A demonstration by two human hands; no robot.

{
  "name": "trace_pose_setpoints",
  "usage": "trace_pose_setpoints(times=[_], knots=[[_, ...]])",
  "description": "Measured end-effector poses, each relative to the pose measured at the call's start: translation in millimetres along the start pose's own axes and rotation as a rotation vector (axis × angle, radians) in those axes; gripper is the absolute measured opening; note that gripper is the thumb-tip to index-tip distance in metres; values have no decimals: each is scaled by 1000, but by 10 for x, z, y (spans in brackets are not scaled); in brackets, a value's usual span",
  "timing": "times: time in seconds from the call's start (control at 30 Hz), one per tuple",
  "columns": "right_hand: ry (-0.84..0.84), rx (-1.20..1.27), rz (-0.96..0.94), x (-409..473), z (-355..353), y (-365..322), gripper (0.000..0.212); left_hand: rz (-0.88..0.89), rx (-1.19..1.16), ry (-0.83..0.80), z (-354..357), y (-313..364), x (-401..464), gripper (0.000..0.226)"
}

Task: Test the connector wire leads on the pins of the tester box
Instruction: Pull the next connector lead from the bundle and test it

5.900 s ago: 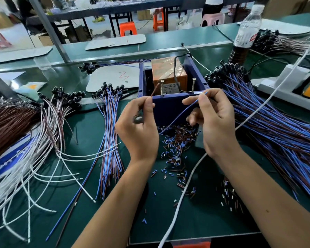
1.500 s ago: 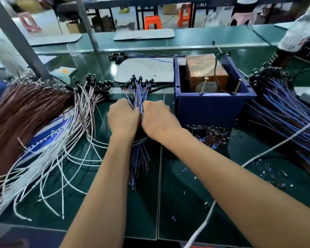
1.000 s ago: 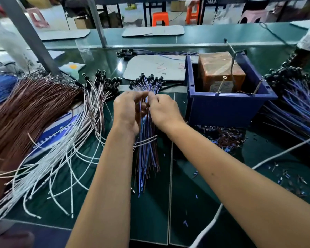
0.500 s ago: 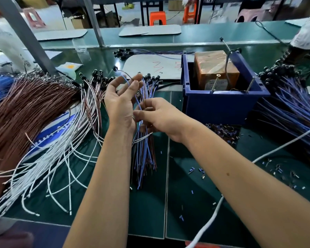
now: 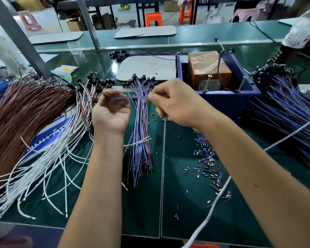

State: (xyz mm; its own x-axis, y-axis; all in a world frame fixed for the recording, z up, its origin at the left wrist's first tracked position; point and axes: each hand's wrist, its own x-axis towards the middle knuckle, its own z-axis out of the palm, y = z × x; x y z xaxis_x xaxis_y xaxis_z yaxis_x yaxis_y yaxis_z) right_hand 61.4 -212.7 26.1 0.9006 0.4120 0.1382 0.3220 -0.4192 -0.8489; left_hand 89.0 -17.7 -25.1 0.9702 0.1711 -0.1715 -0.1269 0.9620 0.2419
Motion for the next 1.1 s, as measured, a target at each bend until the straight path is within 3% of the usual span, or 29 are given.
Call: trace_pose_setpoints(times=[0.07,0.13,0.23,0.3,0.37,0.47,0.53,0.63,0.73,0.9,1.1], knots=[[-41,-118,-19,-191,-156,179,18,26,-51,21,-30,37,0,42],[-47,-57,8,-417,-342,402,14,40,-132,27,-55,85,-12,35],[90,-77,34,-651,-607,728,15,95,-107,-43,-1,102,-61,28],[204,-164,36,-719,-705,869,14,214,154,-105,90,-2,-118,34],[289,-133,-6,-746,-715,924,14,475,585,-188,185,-207,-207,33],[312,-109,-91,-811,-696,951,12,946,1149,-516,225,-672,-399,27],[303,-115,-122,-842,-672,960,10,1046,1395,-719,170,-968,-515,31],[317,-41,-127,-891,-687,986,11,968,1673,-913,99,-1300,-676,34],[352,14,-141,-928,-704,1018,14,832,1859,-979,82,-1423,-739,42],[380,163,-36,-940,-685,1077,10,878,1864,-925,36,-1405,-714,21],[414,336,102,-920,-654,1104,13,949,1926,-770,0,-1364,-657,17]])
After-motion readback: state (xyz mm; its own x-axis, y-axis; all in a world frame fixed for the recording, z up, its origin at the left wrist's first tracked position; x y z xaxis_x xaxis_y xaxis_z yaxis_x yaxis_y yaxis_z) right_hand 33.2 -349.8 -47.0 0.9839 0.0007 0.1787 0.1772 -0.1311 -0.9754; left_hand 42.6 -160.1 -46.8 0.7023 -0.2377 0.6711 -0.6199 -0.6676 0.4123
